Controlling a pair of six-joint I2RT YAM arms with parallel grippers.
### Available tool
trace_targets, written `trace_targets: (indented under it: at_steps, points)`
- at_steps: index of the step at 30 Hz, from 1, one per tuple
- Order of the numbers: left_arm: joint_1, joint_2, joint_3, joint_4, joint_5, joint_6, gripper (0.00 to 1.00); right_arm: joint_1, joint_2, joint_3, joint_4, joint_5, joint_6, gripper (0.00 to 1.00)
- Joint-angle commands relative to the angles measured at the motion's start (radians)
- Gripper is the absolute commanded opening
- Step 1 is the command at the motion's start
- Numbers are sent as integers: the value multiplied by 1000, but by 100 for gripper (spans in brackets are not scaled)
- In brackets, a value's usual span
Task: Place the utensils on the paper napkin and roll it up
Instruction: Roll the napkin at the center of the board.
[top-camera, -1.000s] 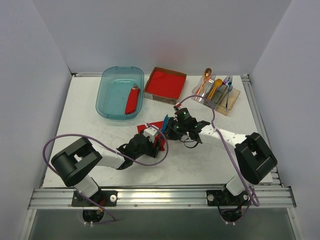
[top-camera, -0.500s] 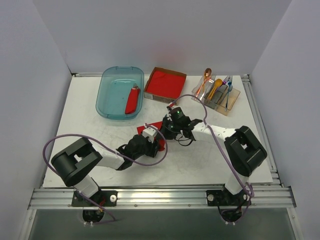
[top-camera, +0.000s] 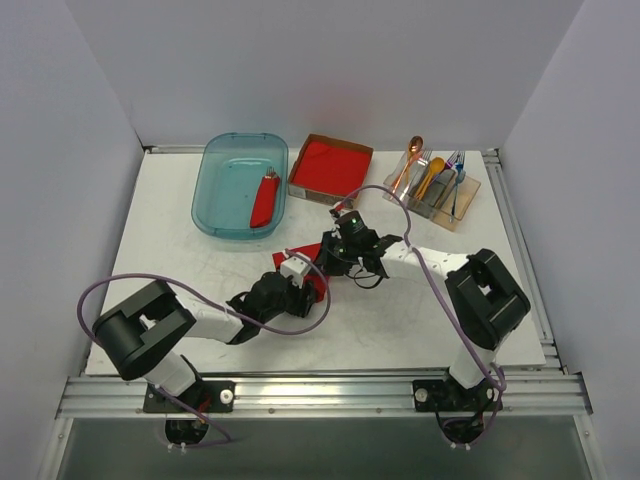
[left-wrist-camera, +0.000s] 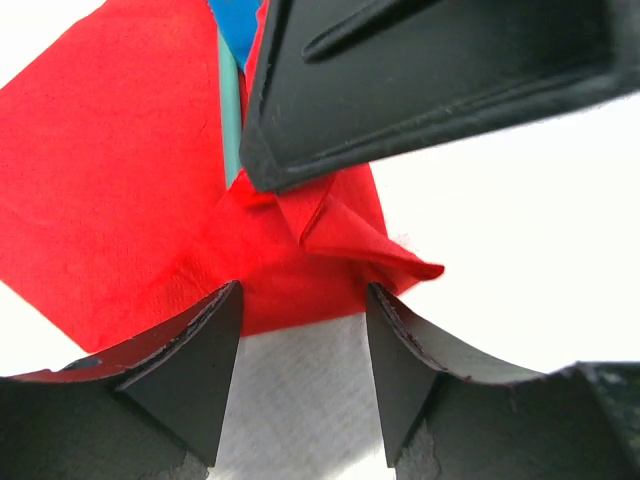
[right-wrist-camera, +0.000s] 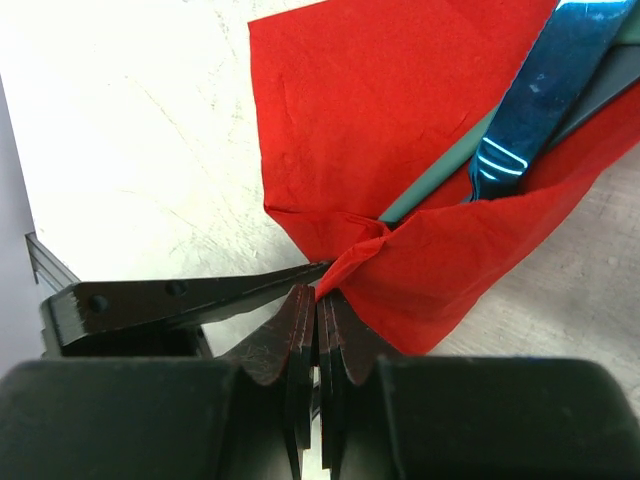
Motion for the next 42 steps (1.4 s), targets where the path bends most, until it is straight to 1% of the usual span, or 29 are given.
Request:
trace_targets:
  at_steps: [1, 5, 10, 13, 17, 28, 34, 40, 42]
  points:
    - [4, -66, -11, -14, -14, -15, 61, 5, 9, 40, 7, -10, -24, 0]
    - [7, -108, 2, -69, -30, -7, 61, 5, 15, 36, 7, -8, -27, 0]
    - [16, -138, 0, -97, -42, -1, 63, 5, 14, 35, 9, -10, -27, 0]
    - [35, -128, 17, -138, -45, 0, 63, 6, 14, 36, 9, -10, -27, 0]
    - [49, -103, 21, -137, -37, 5, 60, 6, 10, 38, 6, -11, -29, 0]
    - [50, -33, 72, -130, -34, 26, 60, 5, -2, 46, -13, -5, -38, 0]
    - [52, -46, 84, -153, -42, 26, 61, -1, -78, -12, -23, 45, -21, 0]
    - [50, -53, 106, -183, -46, 36, 61, -7, -114, -52, -19, 58, -9, 0]
    - [50, -53, 114, -186, -46, 37, 63, -9, -118, -57, -22, 61, -6, 0]
